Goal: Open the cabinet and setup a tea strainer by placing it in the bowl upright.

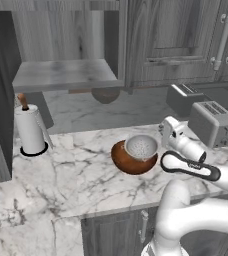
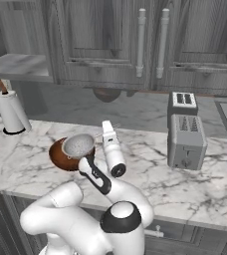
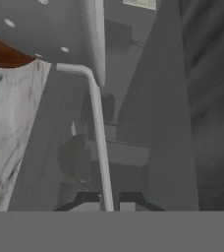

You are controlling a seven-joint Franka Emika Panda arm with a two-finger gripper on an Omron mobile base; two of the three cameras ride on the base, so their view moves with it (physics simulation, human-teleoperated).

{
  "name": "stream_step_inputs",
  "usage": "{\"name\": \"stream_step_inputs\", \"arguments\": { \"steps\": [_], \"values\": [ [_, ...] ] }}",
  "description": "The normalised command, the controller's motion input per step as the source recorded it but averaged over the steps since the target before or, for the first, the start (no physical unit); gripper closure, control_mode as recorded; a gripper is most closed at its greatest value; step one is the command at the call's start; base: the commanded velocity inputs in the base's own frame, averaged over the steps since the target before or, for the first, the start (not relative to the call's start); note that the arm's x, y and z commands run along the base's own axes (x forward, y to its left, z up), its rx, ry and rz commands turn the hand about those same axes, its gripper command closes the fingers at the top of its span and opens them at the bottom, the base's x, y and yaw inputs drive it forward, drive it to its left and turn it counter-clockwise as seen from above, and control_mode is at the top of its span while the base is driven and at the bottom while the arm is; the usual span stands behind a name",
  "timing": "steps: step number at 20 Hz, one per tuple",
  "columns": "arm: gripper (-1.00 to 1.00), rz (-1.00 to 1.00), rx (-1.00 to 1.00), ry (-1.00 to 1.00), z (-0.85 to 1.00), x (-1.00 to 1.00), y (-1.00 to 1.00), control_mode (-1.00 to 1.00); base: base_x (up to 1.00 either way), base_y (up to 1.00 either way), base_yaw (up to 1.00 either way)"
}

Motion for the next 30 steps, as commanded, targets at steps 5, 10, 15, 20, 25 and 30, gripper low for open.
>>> {"name": "stream_step_inputs", "arguments": {
  "steps": [5, 10, 15, 20, 25, 30],
  "values": [
    [1.0, 0.08, -0.02, 0.0, -0.3, -0.17, 0.29, -1.0, 0.0, 0.0, 0.0],
    [1.0, 0.07, 0.0, 0.0, -0.22, -0.14, 0.27, -1.0, 0.0, 0.0, 0.0],
    [1.0, 0.05, 0.0, 0.0, -0.14, 0.0, 0.05, -1.0, 0.0, 0.0, 0.0],
    [1.0, 0.05, 0.0, 0.0, -0.13, 0.0, 0.0, -1.0, 0.0, 0.0, 0.0],
    [1.0, 0.04, 0.0, 0.0, -0.16, 0.0, 0.0, -1.0, 0.0, 0.0, 0.0],
    [1.0, 0.05, 0.0, 0.01, -0.18, 0.0, 0.04, -1.0, 0.0, 0.0, 0.0]
  ]
}}
